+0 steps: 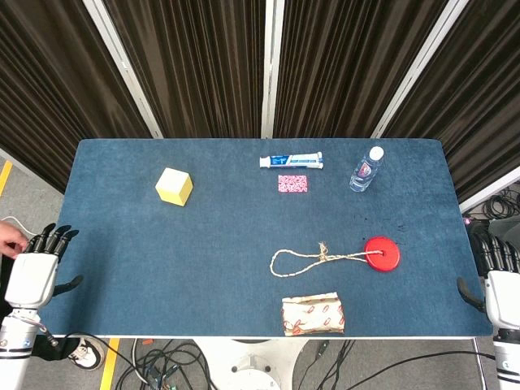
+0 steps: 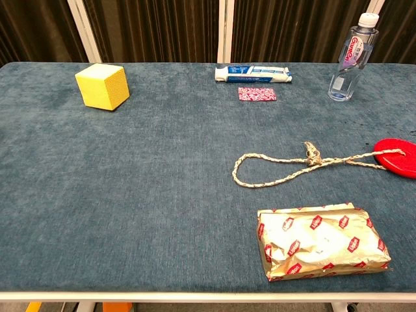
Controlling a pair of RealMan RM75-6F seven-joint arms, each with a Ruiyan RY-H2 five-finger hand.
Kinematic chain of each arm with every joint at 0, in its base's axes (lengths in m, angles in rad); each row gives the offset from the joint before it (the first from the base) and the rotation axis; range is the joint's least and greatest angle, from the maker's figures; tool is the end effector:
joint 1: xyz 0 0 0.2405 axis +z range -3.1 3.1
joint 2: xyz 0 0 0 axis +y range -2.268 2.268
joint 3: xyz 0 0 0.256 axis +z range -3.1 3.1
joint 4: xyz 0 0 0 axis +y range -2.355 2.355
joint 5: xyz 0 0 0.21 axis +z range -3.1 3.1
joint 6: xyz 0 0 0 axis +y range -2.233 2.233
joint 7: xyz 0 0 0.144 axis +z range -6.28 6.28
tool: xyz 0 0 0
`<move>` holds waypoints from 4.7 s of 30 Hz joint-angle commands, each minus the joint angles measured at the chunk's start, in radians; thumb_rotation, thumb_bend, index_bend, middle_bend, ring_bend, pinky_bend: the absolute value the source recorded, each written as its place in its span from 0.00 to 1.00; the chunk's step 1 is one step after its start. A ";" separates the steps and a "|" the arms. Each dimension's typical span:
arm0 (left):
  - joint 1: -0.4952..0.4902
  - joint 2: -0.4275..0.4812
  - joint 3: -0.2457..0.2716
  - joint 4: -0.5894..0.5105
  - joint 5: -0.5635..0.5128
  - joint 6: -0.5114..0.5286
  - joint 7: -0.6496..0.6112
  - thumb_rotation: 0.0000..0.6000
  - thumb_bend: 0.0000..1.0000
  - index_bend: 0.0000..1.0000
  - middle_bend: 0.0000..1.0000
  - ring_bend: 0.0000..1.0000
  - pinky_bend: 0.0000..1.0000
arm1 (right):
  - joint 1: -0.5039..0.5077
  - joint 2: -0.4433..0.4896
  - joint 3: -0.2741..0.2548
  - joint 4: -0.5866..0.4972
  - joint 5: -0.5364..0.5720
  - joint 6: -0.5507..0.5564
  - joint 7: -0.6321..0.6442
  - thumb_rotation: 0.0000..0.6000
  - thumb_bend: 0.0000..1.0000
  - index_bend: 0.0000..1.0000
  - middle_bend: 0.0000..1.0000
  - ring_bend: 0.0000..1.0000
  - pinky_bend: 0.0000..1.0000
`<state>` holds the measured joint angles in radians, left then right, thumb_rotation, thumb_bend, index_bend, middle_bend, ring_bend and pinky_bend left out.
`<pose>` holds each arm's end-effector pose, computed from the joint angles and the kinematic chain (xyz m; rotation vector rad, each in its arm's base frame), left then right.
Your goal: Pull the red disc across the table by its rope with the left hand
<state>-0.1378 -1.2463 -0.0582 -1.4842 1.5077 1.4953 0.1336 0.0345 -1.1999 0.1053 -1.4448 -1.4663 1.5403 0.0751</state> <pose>-0.3118 0.2005 0.1315 -1.4414 -0.7526 -0.8588 -0.3422 -0.1764 0.1671 1.2543 -0.8533 0.9138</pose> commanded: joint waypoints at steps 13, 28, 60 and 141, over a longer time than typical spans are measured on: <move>-0.058 -0.001 0.008 -0.034 0.056 -0.061 -0.006 1.00 0.04 0.17 0.15 0.08 0.23 | 0.005 0.011 0.008 -0.002 -0.010 0.009 0.015 1.00 0.23 0.00 0.00 0.00 0.00; -0.385 -0.098 -0.038 -0.066 0.190 -0.379 -0.063 1.00 0.04 0.17 0.15 0.08 0.23 | -0.011 0.018 0.023 0.050 0.028 0.014 0.071 1.00 0.23 0.00 0.00 0.00 0.00; -0.886 -0.477 -0.021 0.263 0.179 -0.776 -0.189 1.00 0.06 0.17 0.19 0.08 0.24 | -0.041 0.003 0.046 0.158 0.065 0.025 0.204 1.00 0.23 0.00 0.00 0.00 0.00; -0.655 -0.013 0.062 -0.067 -0.067 -0.510 0.016 1.00 0.52 0.76 1.00 0.87 0.73 | -0.029 -0.028 0.053 0.192 0.073 -0.017 0.201 1.00 0.29 0.00 0.00 0.00 0.00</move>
<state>-0.8556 -1.3330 -0.0224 -1.5083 1.4468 0.9191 0.1362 0.0050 -1.2264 0.1596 -1.2542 -1.3922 1.5245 0.2769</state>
